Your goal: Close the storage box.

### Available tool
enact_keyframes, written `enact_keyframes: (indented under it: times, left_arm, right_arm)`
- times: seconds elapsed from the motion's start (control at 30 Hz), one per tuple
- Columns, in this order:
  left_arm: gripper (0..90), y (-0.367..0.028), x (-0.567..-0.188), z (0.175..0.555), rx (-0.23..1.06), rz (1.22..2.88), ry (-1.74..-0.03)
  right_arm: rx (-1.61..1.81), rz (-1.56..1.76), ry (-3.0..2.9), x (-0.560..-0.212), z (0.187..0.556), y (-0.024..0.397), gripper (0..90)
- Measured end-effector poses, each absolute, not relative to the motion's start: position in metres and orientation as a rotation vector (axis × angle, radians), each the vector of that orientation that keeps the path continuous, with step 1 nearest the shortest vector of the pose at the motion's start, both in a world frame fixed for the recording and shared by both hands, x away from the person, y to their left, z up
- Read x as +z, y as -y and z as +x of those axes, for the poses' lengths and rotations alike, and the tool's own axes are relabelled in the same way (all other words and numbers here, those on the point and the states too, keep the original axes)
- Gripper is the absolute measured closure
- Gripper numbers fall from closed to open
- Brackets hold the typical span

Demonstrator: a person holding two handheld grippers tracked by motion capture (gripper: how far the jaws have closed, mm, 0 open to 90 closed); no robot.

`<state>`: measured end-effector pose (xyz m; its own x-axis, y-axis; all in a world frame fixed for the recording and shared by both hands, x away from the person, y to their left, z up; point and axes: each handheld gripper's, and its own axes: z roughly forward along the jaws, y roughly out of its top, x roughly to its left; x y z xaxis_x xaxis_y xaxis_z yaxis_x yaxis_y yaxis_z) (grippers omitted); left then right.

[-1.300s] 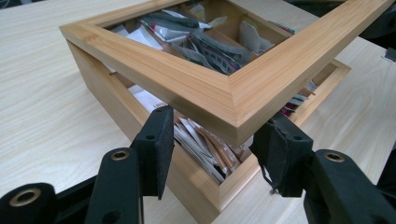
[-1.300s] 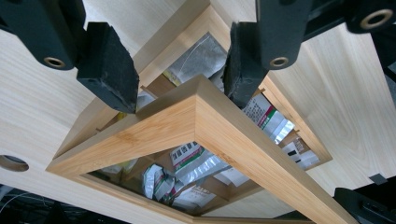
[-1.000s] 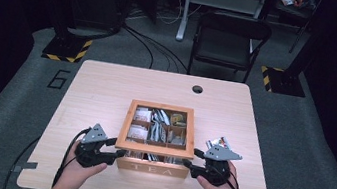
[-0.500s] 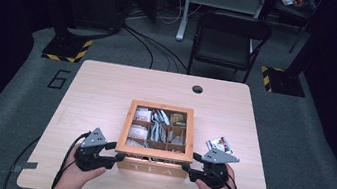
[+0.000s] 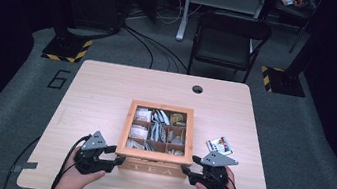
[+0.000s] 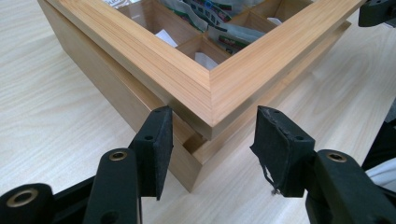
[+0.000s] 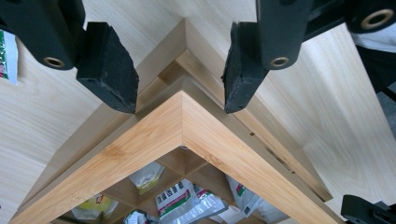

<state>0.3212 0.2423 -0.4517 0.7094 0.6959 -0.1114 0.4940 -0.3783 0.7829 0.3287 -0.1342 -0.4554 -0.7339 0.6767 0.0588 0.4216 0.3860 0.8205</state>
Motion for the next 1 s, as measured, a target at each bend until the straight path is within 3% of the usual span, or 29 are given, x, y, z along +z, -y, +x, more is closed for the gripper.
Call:
enact_keyframes:
  times: [0.17, 0.57, 1.0]
  left_arm:
    - [47.2, -0.239, -0.458, 0.319, 0.282, 2.099, -0.936]
    - [45.7, -0.251, -0.447, 0.317, 0.293, 2.018, -0.930]
    - [44.8, -0.272, -0.441, 0.353, 0.342, 1.953, -1.028]
  right_arm:
    - [1.363, 0.983, -2.329, -0.447, 0.324, 0.136, 45.9]
    - [1.352, 0.984, -2.317, -0.446, 0.328, 0.141, 43.9]
    - [1.319, 1.105, -2.214, -0.439, 0.360, 0.160, 43.6]
